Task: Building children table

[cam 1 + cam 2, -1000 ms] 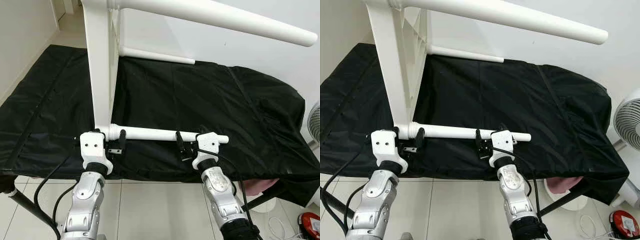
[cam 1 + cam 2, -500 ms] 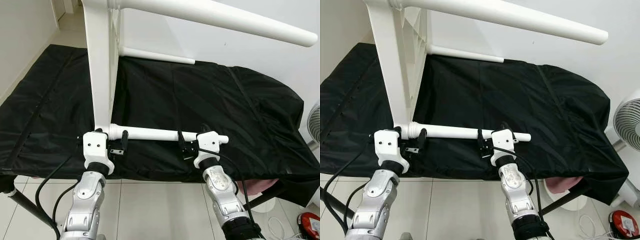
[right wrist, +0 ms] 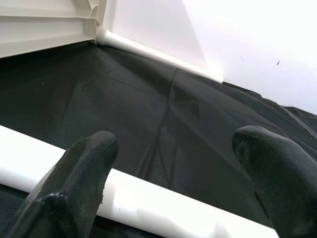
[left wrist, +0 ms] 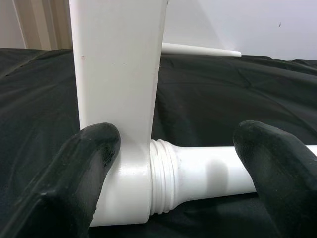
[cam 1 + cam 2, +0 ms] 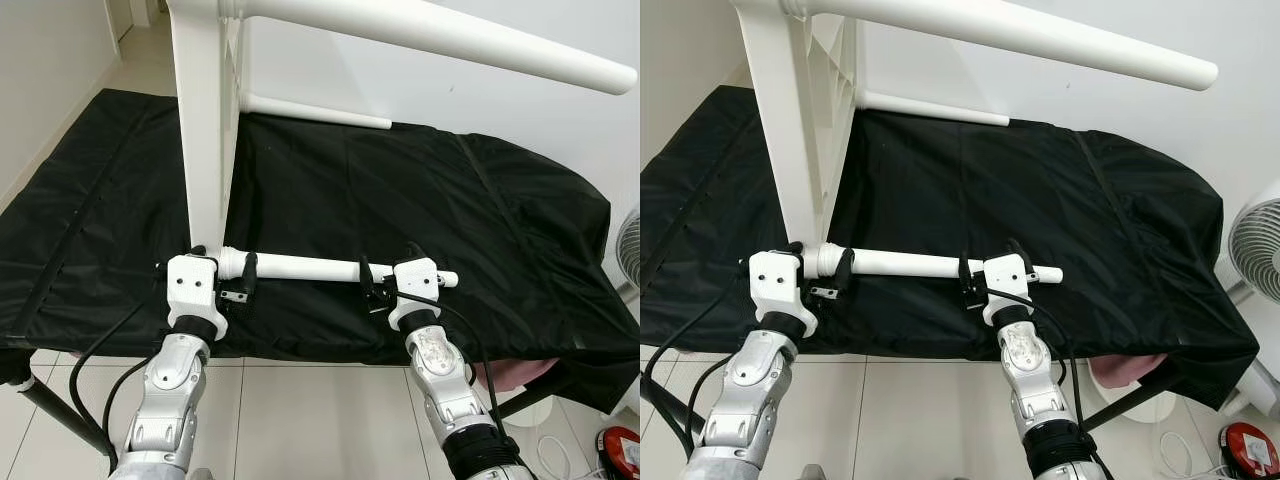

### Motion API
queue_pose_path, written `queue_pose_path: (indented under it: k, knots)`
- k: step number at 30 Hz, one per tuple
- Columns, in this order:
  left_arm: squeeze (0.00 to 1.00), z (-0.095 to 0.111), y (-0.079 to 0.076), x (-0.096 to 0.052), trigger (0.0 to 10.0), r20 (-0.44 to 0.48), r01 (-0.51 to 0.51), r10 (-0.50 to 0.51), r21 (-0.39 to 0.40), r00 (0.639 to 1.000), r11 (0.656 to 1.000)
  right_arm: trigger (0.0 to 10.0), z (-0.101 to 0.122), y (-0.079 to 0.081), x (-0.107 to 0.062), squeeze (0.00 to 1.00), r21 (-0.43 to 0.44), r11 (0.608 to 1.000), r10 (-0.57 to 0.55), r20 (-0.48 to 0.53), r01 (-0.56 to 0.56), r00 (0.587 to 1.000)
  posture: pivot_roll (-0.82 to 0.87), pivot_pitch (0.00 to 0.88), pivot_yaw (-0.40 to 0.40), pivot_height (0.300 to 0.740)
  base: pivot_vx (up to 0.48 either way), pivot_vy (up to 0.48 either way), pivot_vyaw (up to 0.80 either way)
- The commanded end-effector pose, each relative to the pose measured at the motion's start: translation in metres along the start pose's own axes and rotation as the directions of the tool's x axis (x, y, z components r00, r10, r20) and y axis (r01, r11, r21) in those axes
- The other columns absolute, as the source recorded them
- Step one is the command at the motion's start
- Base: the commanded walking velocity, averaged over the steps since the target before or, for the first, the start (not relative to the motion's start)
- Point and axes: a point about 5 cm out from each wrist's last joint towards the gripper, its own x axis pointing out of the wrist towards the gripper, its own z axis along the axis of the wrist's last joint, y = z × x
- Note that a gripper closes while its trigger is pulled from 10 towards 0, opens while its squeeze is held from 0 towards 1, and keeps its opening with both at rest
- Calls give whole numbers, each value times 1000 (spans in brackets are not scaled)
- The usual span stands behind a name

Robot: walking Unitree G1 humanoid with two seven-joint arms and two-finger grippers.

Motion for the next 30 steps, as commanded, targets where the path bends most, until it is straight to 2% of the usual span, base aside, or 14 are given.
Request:
queue_pose_path:
  k: [1,16,22,23,27,28,30]
  knots:
    - [0,-2,-3,-2,10000,6,24,-24,19,1000,1000,10000,-2,-5,-1,0,12,1000,-15,5,15,1000,48,0,-102,740,0,0,0]
    - [0,-7,-4,-10,10000,7,27,-27,42,1000,999,10000,-7,-4,-4,0,9,1000,-4,1,4,1000,49,0,-105,740,0,0,0]
    - [0,-8,-5,-14,10000,8,28,-28,9,1000,1000,10000,-9,-5,-7,0,36,999,-8,-11,8,1000,48,0,-109,740,0,0,0]
    - [714,-7,-5,-15,10000,11,33,-33,-2,999,999,10000,-9,-5,-8,349,65,998,4,-14,-3,1000,48,0,-110,740,0,0,0]
    - [714,-7,-6,-15,10000,13,35,-35,-9,999,999,10000,-10,-5,-8,349,86,996,13,-16,-11,1000,48,0,-110,740,0,0,0]
    - [1000,-6,-7,-16,10000,26,57,-56,-28,998,998,10000,-9,-4,-9,1000,108,994,22,-11,-21,1000,46,0,-109,740,0,0,0]
    - [1000,-7,-8,-17,10000,23,59,-59,-27,998,998,10000,-10,-5,-10,1000,108,994,18,-11,-16,1000,44,0,-110,740,0,0,0]
